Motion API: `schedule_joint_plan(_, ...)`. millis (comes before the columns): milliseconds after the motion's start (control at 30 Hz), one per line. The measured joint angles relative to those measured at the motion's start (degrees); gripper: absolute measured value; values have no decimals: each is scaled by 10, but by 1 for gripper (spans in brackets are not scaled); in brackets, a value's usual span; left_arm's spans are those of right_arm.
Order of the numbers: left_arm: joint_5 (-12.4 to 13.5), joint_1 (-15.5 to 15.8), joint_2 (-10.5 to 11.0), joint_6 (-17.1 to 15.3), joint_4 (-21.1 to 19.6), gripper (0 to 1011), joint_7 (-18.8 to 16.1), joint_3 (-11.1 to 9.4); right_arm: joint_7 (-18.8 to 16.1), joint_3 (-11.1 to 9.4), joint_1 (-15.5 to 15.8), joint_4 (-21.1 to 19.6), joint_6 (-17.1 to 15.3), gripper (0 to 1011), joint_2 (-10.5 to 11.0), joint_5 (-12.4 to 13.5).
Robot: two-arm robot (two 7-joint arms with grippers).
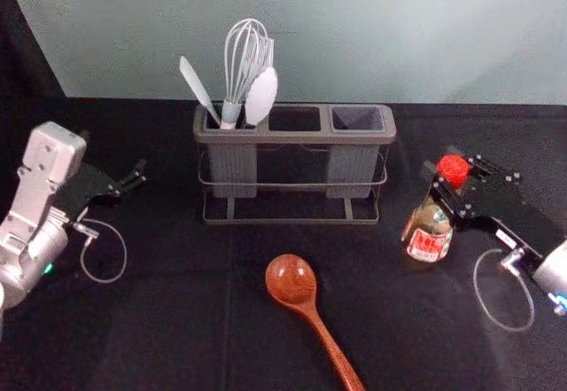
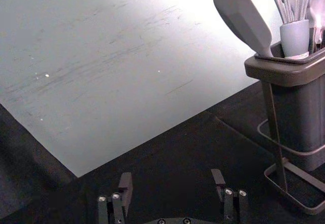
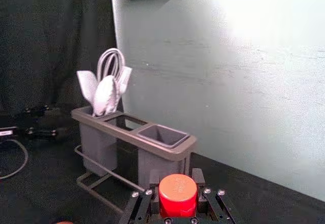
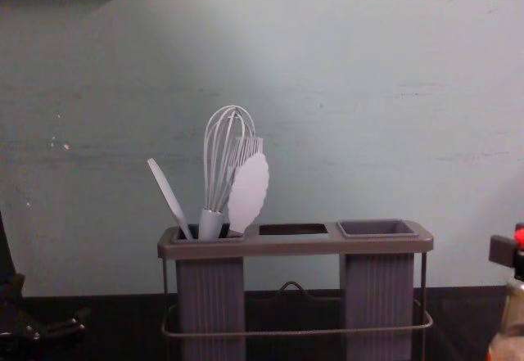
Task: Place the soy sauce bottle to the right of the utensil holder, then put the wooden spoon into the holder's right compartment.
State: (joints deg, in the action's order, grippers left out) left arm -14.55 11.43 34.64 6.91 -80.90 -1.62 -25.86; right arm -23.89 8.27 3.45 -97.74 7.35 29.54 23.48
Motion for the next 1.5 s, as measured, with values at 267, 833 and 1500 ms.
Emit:
schedule_joint_plan(267,0,0,0,0,0,1011,0,0,2,8,-37,34,-7,382,-13,-8)
schedule_joint_plan(833,0,0,0,0,0,1011,0,0,0,23,-109,112,-15,382,-39,-15)
schedule_joint_plan(1500,0,0,0,0,0,1011,0,0,-11,39,-174,190,-10,382,-65,-13)
